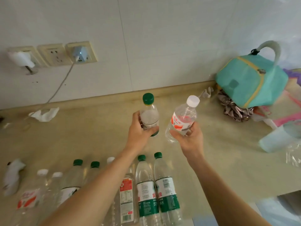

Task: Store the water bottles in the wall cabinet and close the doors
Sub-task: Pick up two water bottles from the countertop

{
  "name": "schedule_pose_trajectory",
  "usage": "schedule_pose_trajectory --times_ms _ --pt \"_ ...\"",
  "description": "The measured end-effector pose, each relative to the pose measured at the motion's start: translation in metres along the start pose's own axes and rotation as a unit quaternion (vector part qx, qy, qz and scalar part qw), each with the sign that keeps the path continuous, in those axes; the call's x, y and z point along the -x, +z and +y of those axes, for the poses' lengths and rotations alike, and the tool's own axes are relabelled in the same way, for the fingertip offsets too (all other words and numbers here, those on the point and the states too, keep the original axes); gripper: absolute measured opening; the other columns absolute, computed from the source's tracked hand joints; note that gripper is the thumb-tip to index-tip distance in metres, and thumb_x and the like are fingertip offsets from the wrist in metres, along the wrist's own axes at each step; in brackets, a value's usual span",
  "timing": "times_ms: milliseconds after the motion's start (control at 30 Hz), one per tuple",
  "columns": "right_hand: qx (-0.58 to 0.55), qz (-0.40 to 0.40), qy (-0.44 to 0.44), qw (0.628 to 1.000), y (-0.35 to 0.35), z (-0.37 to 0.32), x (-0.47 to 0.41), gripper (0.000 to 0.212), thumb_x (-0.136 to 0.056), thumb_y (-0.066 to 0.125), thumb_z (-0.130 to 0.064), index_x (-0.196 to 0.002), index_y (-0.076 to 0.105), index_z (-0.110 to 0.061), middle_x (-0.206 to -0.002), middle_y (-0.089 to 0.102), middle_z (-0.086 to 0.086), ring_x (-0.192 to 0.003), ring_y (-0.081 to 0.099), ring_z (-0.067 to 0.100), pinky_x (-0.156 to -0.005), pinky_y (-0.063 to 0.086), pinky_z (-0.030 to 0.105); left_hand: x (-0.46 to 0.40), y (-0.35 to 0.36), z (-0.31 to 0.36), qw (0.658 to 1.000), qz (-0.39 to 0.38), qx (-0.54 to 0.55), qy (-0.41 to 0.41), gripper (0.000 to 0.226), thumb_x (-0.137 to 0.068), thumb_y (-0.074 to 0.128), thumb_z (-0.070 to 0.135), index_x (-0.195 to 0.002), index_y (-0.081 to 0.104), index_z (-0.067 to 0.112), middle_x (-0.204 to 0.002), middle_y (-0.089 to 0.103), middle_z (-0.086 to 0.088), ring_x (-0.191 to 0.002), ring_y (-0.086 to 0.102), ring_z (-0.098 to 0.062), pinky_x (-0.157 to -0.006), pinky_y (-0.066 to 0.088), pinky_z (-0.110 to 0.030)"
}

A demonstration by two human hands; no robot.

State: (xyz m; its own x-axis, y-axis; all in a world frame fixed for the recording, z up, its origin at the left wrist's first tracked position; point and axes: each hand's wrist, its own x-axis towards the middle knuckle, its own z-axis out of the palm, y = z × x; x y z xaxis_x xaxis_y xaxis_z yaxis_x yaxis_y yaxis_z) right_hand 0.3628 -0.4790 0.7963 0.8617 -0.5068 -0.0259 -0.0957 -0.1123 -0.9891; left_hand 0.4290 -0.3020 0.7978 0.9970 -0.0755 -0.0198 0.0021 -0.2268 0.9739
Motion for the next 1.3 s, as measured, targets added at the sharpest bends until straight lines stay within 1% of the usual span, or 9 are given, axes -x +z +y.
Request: schedule_pose_trajectory --times_ms 200,300,467,600,733,900,1067,1133,1300 --pt "-0.076 -0.009 -0.111 0.991 0.007 -0.106 0.021 0.055 -0.072 0.089 -0.022 -0.121 0.064 -0.028 -0.112 0.074 -0.012 -0.103 0.070 0.006 -0.082 0.055 0.019 0.011 -0.058 0.093 0.992 -0.007 0.078 0.103 0.071 -0.074 0.089 0.022 -0.132 0.049 0.030 -0.117 0.065 0.018 -0.102 0.064 0.009 -0.076 0.051 -0.008" --pt "-0.117 -0.016 -0.173 0.978 0.004 -0.168 0.036 0.049 -0.073 0.088 -0.022 -0.117 0.067 -0.029 -0.110 0.076 -0.011 -0.101 0.072 0.007 -0.079 0.055 0.016 0.017 -0.089 0.155 0.981 -0.008 0.087 0.172 0.072 -0.072 0.089 0.034 -0.131 0.049 0.040 -0.120 0.066 0.021 -0.108 0.065 0.002 -0.081 0.056 -0.015" --pt "-0.139 -0.021 -0.270 0.953 -0.011 -0.280 0.062 0.053 -0.071 0.085 -0.043 -0.120 0.065 -0.038 -0.115 0.074 -0.014 -0.108 0.069 0.006 -0.092 0.052 0.031 0.037 -0.130 0.272 0.952 0.016 0.114 0.282 0.068 -0.065 0.085 0.051 -0.126 0.054 0.049 -0.120 0.067 0.022 -0.109 0.069 -0.010 -0.084 0.056 -0.024" --pt "-0.155 -0.015 -0.350 0.924 -0.031 -0.367 0.075 0.052 -0.070 0.082 -0.045 -0.120 0.067 -0.037 -0.112 0.075 -0.012 -0.103 0.071 0.008 -0.088 0.054 0.032 0.059 -0.153 0.361 0.923 0.022 0.136 0.358 0.059 -0.068 0.081 0.054 -0.122 0.060 0.044 -0.115 0.072 0.018 -0.104 0.070 -0.006 -0.078 0.057 -0.023" --pt "-0.174 -0.027 -0.401 0.899 -0.053 -0.440 0.082 0.045 -0.077 0.081 -0.037 -0.119 0.068 -0.028 -0.111 0.077 -0.006 -0.106 0.072 0.018 -0.098 0.055 0.052 0.078 -0.170 0.434 0.900 0.005 0.156 0.407 0.049 -0.079 0.080 0.043 -0.124 0.064 0.032 -0.117 0.073 0.008 -0.108 0.071 -0.013 -0.095 0.056 -0.046" --pt "-0.148 -0.019 -0.451 0.880 -0.077 -0.514 0.080 0.035 -0.085 0.081 -0.030 -0.117 0.068 -0.029 -0.109 0.077 -0.011 -0.103 0.073 0.009 -0.093 0.055 0.041 0.083 -0.179 0.504 0.885 0.012 0.165 0.436 0.043 -0.086 0.080 0.028 -0.126 0.065 0.020 -0.115 0.075 -0.002 -0.107 0.072 -0.021 -0.095 0.057 -0.048" --pt "-0.097 0.017 -0.460 0.883 -0.093 -0.543 0.054 0.035 -0.081 0.083 -0.034 -0.114 0.069 -0.033 -0.104 0.076 -0.013 -0.099 0.072 0.008 -0.093 0.057 0.040 0.066 -0.180 0.546 0.893 0.078 0.093 0.433 0.029 -0.080 0.084 0.034 -0.101 0.064 0.038 -0.090 0.075 0.016 -0.081 0.072 0.000 -0.059 0.054 -0.012" --pt "-0.079 0.024 -0.447 0.891 -0.096 -0.546 0.038 0.033 -0.081 0.083 -0.034 -0.111 0.069 -0.033 -0.103 0.076 -0.012 -0.097 0.072 0.011 -0.093 0.057 0.044 0.051 -0.182 0.555 0.903 0.115 0.067 0.409 0.033 -0.080 0.084 0.034 -0.104 0.061 0.037 -0.094 0.072 0.018 -0.081 0.070 -0.003 -0.063 0.053 -0.017" --pt "-0.040 0.033 -0.414 0.909 -0.100 -0.554 -0.005 0.034 -0.080 0.084 -0.036 -0.109 0.067 -0.034 -0.104 0.074 -0.012 -0.101 0.069 0.011 -0.092 0.056 0.042 0.012 -0.183 0.560 0.933 0.170 0.034 0.315 0.052 -0.083 0.082 0.028 -0.129 0.058 0.019 -0.121 0.066 0.000 -0.105 0.062 -0.025 -0.097 0.053 -0.047"
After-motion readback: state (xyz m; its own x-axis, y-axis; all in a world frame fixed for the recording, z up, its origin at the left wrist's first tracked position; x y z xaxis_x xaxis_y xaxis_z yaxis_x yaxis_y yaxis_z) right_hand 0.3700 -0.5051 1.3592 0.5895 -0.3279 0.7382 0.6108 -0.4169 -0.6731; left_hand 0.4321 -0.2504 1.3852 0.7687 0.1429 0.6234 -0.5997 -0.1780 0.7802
